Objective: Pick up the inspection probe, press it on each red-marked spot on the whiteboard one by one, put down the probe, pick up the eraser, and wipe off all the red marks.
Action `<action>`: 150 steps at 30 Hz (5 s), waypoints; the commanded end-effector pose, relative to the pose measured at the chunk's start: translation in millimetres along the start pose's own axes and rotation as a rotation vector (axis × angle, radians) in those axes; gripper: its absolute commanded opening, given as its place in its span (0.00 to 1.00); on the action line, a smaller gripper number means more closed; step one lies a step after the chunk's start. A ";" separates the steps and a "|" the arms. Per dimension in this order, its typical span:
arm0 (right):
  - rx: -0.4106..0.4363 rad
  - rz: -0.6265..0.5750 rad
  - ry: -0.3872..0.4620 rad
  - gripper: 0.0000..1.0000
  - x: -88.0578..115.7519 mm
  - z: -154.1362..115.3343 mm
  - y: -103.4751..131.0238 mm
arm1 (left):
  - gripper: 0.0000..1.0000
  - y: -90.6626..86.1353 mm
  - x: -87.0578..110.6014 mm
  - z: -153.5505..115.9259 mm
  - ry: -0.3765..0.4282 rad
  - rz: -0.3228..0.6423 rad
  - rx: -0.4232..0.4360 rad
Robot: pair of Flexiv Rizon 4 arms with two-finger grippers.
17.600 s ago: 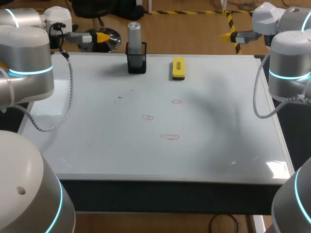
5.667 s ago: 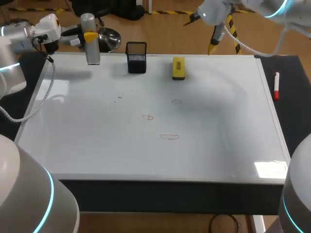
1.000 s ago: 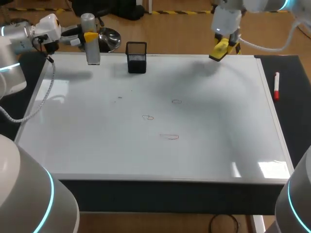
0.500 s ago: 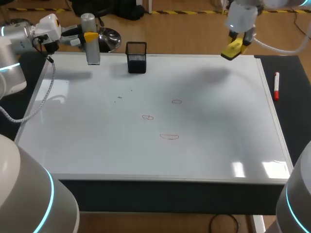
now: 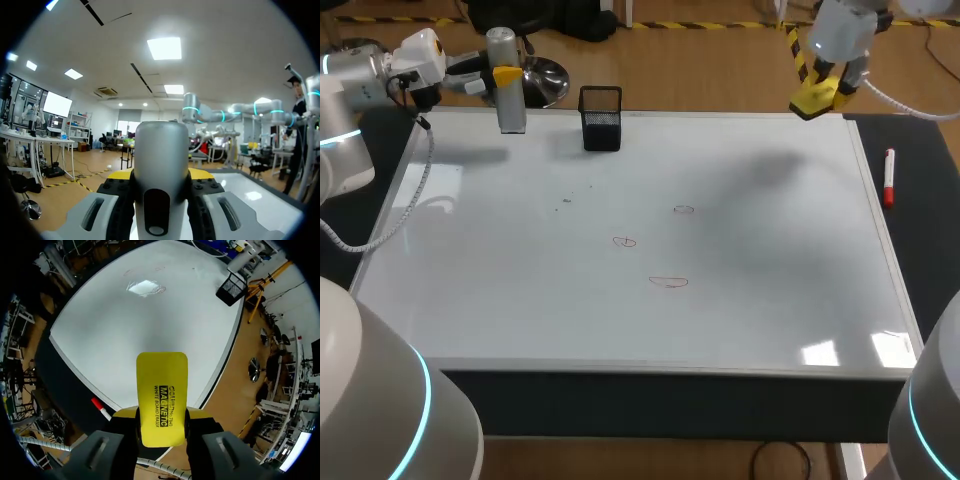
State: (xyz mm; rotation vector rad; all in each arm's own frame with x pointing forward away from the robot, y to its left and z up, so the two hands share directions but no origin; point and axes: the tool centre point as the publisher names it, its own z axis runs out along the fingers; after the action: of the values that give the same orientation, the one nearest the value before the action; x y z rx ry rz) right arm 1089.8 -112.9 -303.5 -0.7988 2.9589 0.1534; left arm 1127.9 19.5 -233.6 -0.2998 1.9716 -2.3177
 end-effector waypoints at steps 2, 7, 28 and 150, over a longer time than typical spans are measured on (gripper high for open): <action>0.003 0.018 -0.026 0.00 8.8 -7.5 3.8 | 0.00 -2.3 3.4 0.7 -0.008 0.002 -0.003; 0.003 0.018 -0.026 0.00 8.8 -7.5 3.8 | 0.00 -2.3 3.4 0.7 -0.008 0.002 -0.003; 0.003 0.018 -0.026 0.00 8.8 -7.5 3.8 | 0.00 -2.3 3.4 0.7 -0.008 0.002 -0.003; 0.003 0.018 -0.026 0.00 8.8 -7.5 3.8 | 0.00 81.0 268.6 126.9 0.523 -0.064 0.042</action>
State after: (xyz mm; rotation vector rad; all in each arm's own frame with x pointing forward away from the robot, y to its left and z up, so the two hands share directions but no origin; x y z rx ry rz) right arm 1080.0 -114.3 -297.7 -0.7619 2.9409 0.1632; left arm 890.5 -168.8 -279.3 0.2927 2.1244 -2.7053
